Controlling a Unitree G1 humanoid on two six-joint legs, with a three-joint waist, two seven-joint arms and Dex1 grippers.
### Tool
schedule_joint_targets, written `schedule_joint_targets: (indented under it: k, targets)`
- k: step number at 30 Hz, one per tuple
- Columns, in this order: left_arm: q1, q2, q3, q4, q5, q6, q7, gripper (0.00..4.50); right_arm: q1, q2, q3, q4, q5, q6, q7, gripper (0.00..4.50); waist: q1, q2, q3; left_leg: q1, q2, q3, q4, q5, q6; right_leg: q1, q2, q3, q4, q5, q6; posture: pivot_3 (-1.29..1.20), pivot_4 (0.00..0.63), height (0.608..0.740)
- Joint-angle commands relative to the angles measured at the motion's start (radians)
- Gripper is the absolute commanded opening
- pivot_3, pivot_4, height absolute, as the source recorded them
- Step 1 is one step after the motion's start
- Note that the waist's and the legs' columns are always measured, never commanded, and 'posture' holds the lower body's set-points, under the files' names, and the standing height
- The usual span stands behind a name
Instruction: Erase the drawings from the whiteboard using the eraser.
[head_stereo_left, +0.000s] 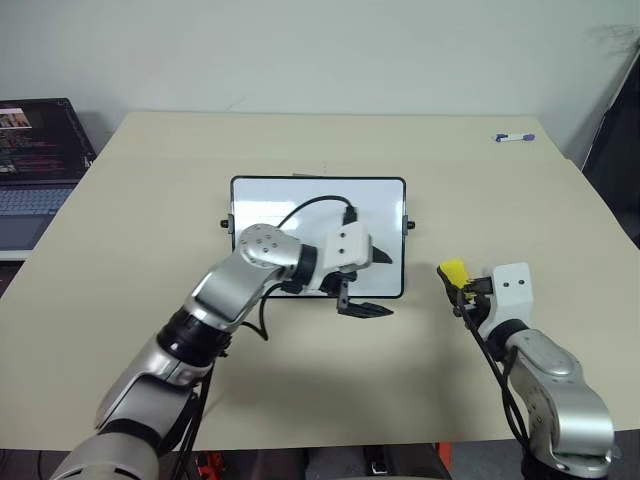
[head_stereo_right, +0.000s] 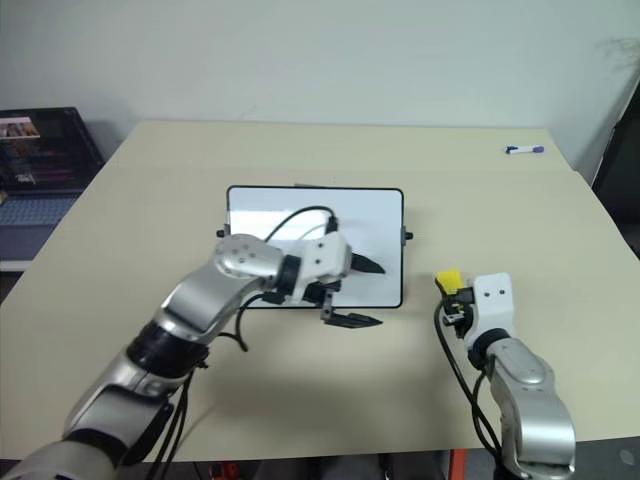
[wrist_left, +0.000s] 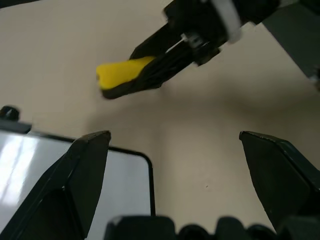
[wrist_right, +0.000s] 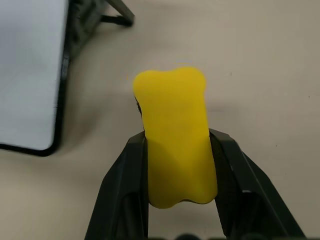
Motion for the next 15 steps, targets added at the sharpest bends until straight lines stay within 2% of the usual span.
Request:
schedule_joint_targets:
  k: [1, 9, 15]
  targets:
    - [-0.052, -0.04, -0.022, 0.053, 0.042, -0.049, -0.018, 4.5, -0.039, 0.007, -0.027, 0.033, -0.004, -0.034, -0.069, 1.3, -0.001, 0.0, 0.0, -0.001, 0.0, 0.0, 0.0, 0.0, 0.0, -0.001, 0.0, 0.001, 0.0, 0.0, 0.0, 0.0, 0.15, 0.74]
    - [-0.059, -0.075, -0.045, 0.108, 0.104, -0.126, -0.057, 4.5, -0.128, 0.008, -0.051, 0.181, 0.01, -0.072, -0.162, 1.3, -0.002, 0.0, 0.0, -0.001, 0.001, 0.0, 0.0, 0.0, 0.0, -0.001, 0.0, 0.001, 0.0, 0.0, 0.001, 0.0, 0.15, 0.74]
    - [-0.042, -0.079, -0.037, 0.098, 0.118, -0.128, -0.064, 4.5, -0.173, 0.023, -0.083, 0.256, 0.033, -0.135, -0.209, 3.3, -0.002, 0.0, 0.0, -0.001, 0.001, 0.001, 0.0, 0.0, 0.0, -0.001, 0.0, 0.001, 0.0, 0.0, 0.001, 0.0, 0.15, 0.74]
